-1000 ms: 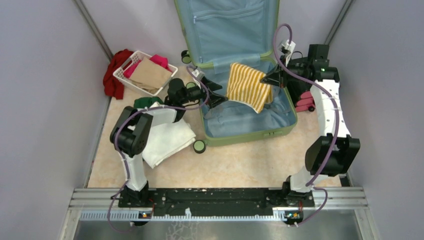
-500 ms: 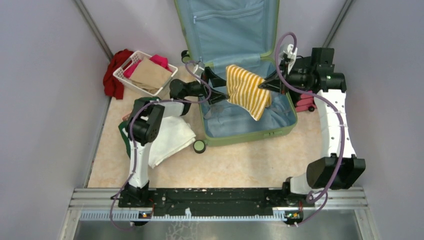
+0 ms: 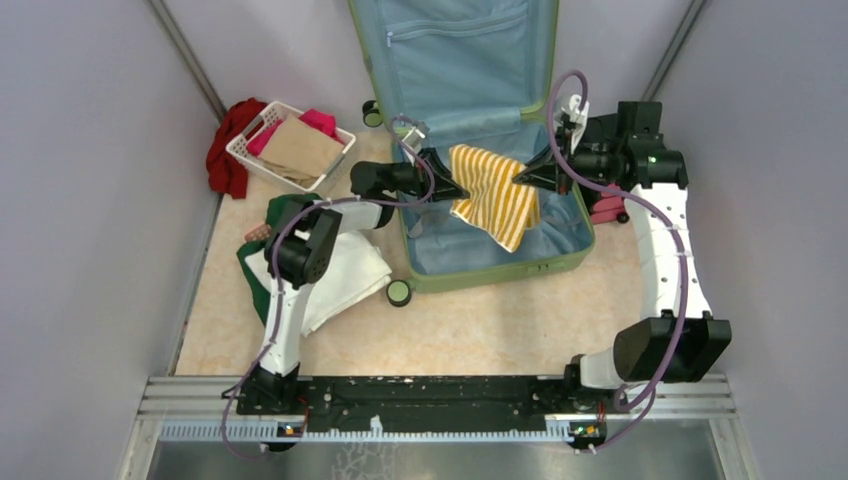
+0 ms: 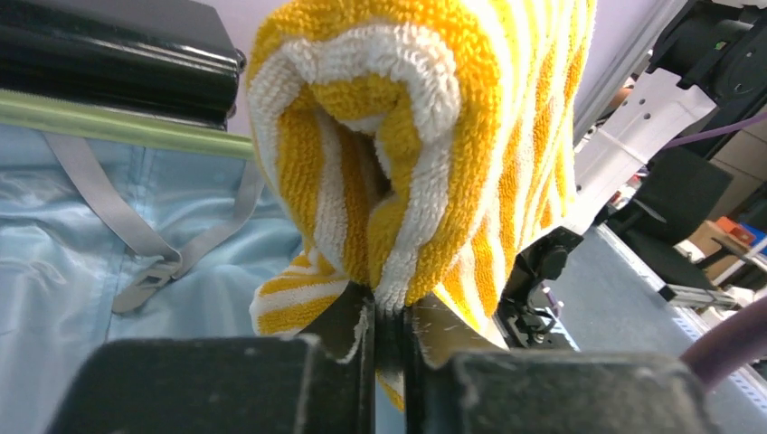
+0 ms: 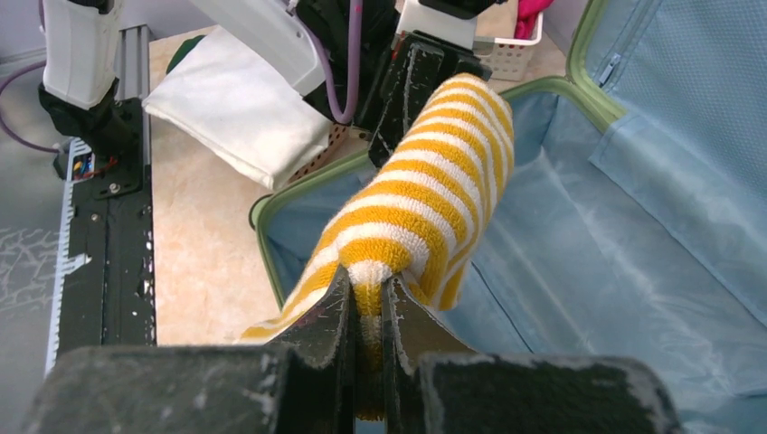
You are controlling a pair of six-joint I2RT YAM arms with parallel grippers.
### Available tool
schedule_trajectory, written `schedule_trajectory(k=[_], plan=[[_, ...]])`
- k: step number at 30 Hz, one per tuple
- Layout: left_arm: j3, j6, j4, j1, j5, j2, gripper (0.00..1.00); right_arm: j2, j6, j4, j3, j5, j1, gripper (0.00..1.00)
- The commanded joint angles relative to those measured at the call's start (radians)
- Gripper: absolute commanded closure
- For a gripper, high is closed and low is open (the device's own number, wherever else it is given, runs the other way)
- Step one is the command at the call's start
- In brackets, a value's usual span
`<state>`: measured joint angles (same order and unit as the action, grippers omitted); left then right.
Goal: Open, take out, and arrange the luggage
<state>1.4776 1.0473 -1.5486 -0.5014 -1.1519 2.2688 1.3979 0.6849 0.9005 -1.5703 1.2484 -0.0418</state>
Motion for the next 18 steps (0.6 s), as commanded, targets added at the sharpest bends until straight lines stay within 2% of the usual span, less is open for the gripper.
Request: schedule_trajectory(k=[1, 6, 9, 13, 18], plan=[[0.012, 0.107, -0.244, -0.008, -0.04, 0.016, 1.0, -0.043, -0.045, -0.107, 0.006, 0.012, 0.003, 1.0], [-0.149, 0.058, -0.242, 0.025, 0.039, -0.105, 1.0, -0.05, -0.104, -0.187, 0.041, -0.123, 0.002, 1.0], [-0.265, 0.004, -0.175, 0.038, 0.094, -0.231, 1.0, -0.045, -0.144, -0.234, 0.061, -0.171, 0.003, 1.0], [-0.397, -0.115, 0.075, 0.035, 0.157, -0.415, 1.0, -0.038, -0.223, -0.308, 0.078, -0.181, 0.011, 1.0], [-0.466, -0.224, 0.567, 0.037, 0.25, -0.627, 1.0, -0.035, -0.349, -0.426, 0.096, -0.184, 0.064, 1.0]])
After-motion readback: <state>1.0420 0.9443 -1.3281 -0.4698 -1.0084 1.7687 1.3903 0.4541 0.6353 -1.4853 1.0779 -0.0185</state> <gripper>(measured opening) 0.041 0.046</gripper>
